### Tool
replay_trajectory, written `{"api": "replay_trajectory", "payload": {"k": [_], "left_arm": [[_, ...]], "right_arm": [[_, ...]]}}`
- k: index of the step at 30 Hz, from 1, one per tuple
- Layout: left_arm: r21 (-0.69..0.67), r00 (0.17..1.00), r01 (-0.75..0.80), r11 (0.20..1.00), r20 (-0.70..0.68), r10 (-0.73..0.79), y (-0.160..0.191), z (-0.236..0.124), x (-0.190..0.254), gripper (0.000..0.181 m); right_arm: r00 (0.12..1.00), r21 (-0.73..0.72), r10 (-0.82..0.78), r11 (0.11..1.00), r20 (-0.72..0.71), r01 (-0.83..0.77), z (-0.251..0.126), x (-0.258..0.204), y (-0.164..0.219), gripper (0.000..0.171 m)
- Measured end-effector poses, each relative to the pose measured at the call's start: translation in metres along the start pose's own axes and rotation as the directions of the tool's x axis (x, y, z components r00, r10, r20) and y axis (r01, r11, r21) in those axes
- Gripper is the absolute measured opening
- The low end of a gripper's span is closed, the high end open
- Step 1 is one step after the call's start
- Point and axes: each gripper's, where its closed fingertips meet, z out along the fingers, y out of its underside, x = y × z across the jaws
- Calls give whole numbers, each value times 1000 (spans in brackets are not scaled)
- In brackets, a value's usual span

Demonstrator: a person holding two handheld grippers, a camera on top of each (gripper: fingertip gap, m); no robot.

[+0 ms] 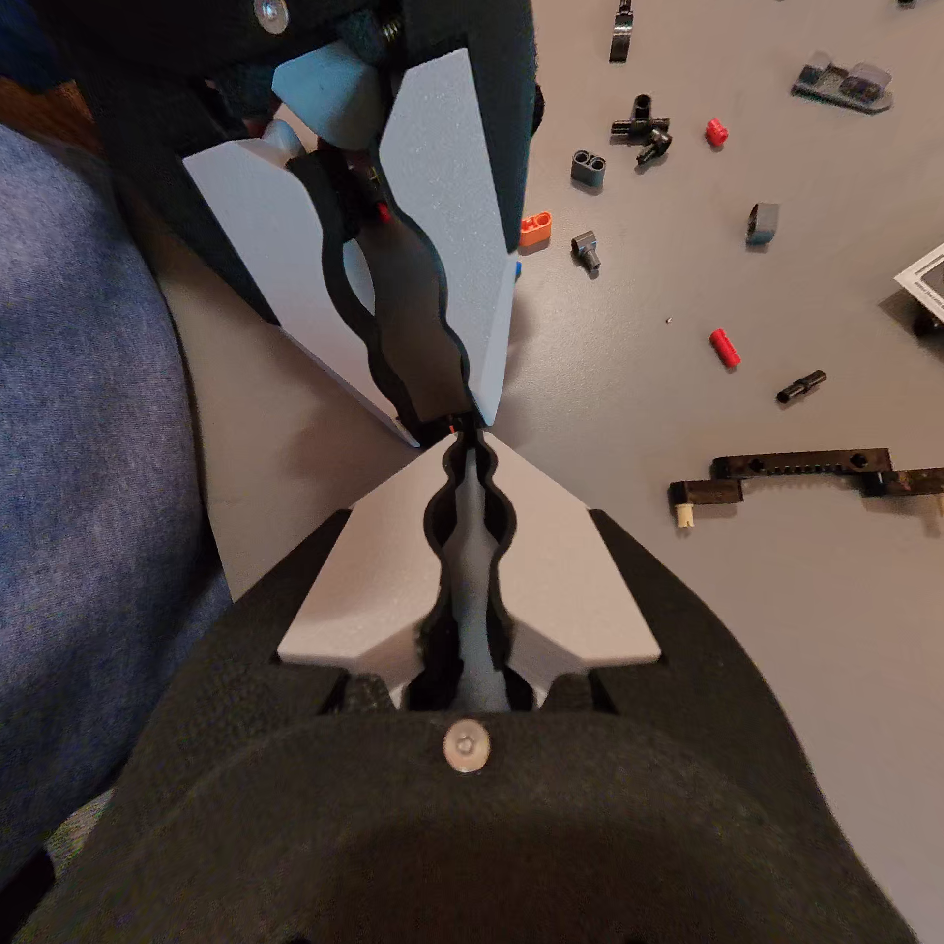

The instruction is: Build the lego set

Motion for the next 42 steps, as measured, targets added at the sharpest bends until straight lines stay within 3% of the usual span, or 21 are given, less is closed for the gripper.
{"api": "replay_trajectory", "payload": {"k": [14,26,39,42], "left_arm": [[-3,1000,7,1000,0,-7,0,0,-1,22],[1,1000,12,1000,21,-12,1,0,-1,22],[9,999,19,1000,27,-19,-1,0,-2,22],[7,1000,19,1000,24,-19,-1,1,-2,22]], "right_arm": [[969,-2,-147,989,-197,149,0,2,-1,0],[829,-48,-283,954,-482,297,-2,2,-2,0],[809,-26,-271,953,-522,303,-3,4,-2,1],[826,4,-227,964,-516,267,-6,9,-2,12]]}}
